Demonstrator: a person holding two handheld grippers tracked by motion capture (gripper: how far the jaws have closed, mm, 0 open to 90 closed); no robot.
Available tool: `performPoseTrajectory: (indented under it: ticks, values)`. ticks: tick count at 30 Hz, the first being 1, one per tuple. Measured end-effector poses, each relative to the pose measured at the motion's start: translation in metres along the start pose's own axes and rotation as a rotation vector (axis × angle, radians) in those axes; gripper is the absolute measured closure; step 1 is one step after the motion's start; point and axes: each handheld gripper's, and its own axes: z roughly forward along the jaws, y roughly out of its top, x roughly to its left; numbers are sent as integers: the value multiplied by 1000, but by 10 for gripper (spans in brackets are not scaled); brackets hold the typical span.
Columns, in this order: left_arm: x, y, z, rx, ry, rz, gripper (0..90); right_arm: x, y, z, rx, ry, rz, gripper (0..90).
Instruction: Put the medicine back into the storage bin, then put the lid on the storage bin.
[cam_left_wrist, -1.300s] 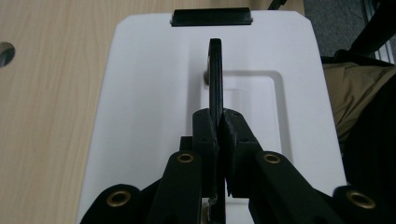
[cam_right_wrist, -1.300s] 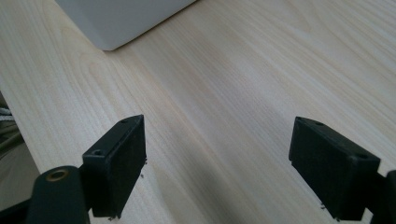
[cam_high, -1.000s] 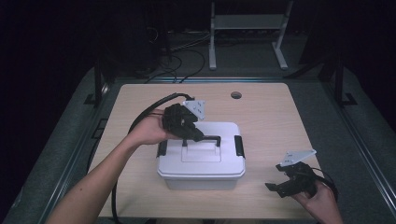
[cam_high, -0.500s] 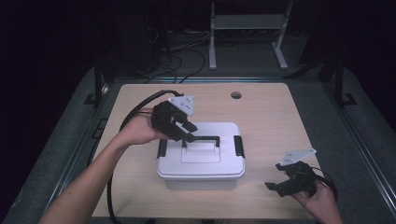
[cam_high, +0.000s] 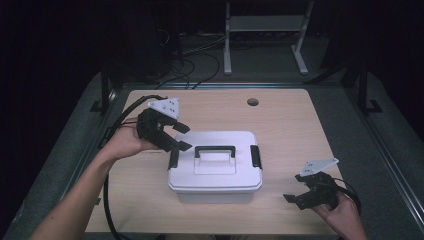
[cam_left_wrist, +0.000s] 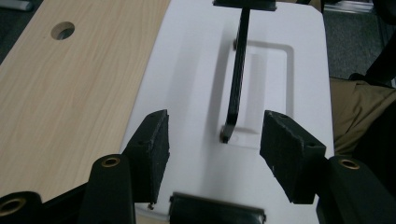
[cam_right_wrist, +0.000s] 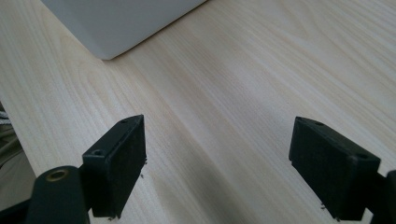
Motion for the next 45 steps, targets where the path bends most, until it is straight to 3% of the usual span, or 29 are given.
performPoseTrajectory:
  ticks: [20,27,45]
  values:
    - [-1,-32,-17,-28,40,-50,356,-3,0,-1,-6,-2,7,183]
    - [-2,-51,-23,-34,53,-82,342,-3,0,-1,-10,-3,5,182]
    - [-7,-99,-19,-79,66,-167,300,-1,3,1,-5,-5,-2,182]
